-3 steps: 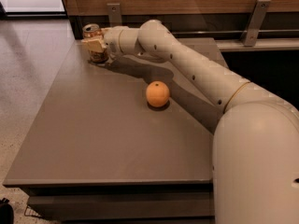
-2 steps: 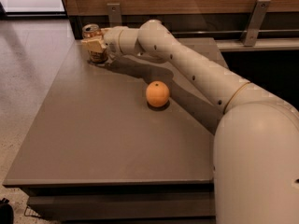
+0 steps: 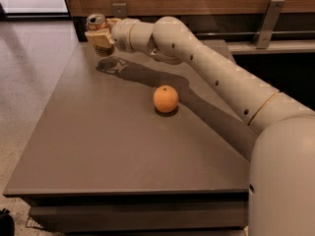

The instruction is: Pick orange can

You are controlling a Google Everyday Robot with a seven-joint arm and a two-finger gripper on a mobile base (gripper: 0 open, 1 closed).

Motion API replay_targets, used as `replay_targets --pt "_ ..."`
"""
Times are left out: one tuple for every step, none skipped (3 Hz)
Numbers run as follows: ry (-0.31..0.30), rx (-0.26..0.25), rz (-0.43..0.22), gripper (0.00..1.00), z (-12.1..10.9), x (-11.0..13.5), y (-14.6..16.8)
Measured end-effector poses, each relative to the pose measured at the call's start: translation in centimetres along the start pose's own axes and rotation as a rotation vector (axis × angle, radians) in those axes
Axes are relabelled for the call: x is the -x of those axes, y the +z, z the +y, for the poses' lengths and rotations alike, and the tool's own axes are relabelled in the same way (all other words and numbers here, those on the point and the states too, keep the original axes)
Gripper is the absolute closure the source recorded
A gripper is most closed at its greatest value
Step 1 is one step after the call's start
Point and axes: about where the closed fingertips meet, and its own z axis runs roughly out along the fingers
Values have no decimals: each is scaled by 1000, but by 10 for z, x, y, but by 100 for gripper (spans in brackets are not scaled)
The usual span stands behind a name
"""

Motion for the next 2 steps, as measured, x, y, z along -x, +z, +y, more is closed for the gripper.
replay_targets --pt "-103 -23 -36 100 4 48 -18" --pt "-167 -39 -43 100 7 79 -27"
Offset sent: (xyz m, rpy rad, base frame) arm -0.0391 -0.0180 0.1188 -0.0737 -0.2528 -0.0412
